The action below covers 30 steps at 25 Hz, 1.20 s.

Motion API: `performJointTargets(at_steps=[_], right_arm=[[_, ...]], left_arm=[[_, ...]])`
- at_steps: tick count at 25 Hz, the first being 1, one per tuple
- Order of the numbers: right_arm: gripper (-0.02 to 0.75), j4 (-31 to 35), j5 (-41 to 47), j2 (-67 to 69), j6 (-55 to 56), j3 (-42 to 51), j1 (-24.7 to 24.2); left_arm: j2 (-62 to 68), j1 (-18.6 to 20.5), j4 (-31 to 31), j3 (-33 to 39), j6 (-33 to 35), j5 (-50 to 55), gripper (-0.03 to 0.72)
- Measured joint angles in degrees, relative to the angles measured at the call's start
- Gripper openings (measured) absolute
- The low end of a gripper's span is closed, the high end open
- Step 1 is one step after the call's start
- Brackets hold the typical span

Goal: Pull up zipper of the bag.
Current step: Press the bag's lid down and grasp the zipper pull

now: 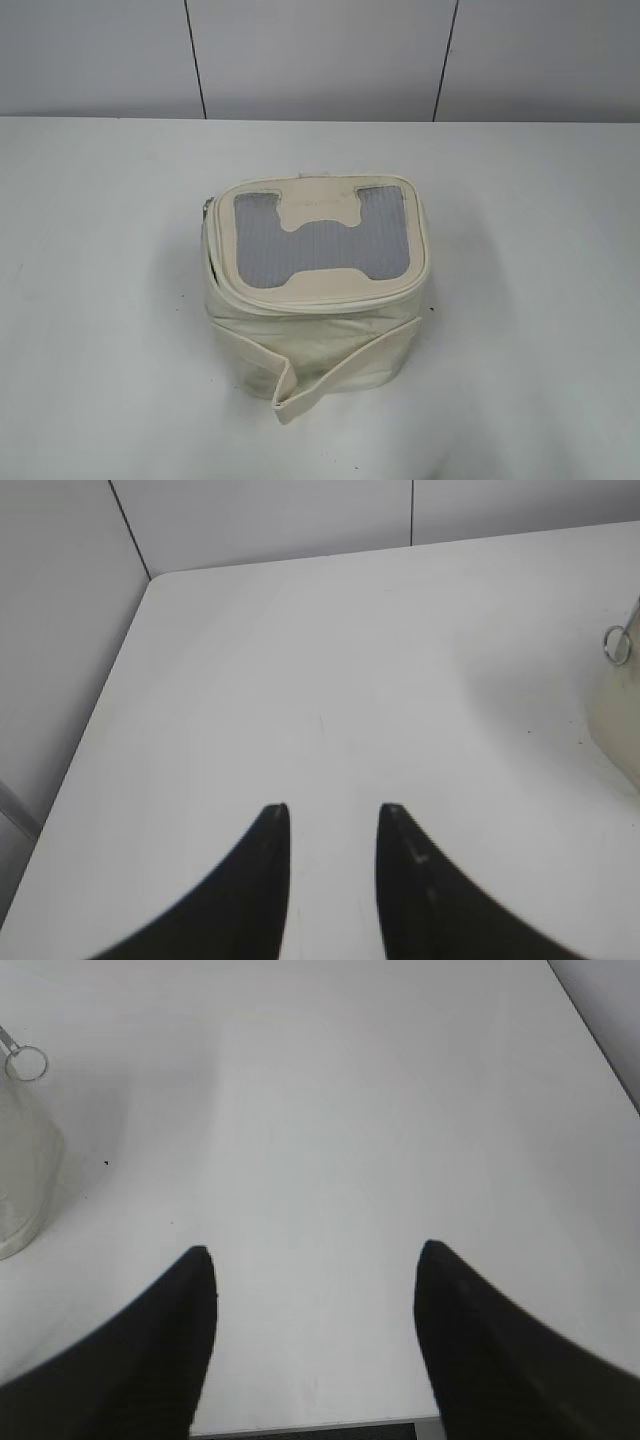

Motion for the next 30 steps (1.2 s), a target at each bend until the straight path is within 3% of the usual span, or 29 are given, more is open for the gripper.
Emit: performJointTargets(at_steps=[19, 26, 30], right_arm=[[0.493, 0.06, -2.75, 4.75, 0.00, -1.06, 0.00], [0.492, 0.16, -13.83, 15.82, -3.13, -1.83, 0.31], [0.492, 0.16, -19.68, 21.84, -6.29, -2.98, 3.98]], left_arm=[[1.60, -0.13, -1.04, -1.55, 0.00, -2.22, 0.237], [10.10, -0.13, -8.78, -2.89, 0.00, -13.25, 0.237], [18.24, -0.13, -15.78, -2.94, 0.57, -15.80, 0.238]])
